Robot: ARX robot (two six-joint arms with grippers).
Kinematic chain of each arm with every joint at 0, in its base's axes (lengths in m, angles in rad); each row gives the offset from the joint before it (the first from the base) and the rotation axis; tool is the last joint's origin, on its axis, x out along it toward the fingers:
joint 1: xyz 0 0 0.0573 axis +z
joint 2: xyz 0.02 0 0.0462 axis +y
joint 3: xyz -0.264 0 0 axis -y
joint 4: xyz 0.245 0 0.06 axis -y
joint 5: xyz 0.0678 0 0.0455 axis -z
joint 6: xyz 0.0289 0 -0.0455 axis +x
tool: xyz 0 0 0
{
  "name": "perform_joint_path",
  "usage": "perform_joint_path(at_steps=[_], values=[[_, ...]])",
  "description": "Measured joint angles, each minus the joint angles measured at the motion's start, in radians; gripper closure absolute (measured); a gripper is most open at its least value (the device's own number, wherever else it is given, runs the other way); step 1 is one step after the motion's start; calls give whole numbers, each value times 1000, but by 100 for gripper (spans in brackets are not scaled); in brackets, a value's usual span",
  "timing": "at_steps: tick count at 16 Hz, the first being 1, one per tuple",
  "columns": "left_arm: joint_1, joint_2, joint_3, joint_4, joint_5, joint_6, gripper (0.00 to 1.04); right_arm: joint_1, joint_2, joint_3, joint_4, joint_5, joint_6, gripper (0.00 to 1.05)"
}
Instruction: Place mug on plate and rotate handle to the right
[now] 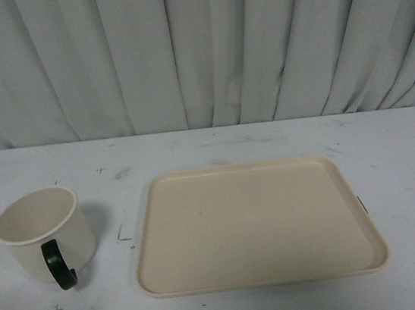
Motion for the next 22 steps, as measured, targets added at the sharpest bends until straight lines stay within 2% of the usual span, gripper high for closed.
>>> perform_joint_path(at_steps=[22], values=[[0, 0, 0, 0, 0, 0, 7, 0, 0, 0, 0, 0, 0, 6]])
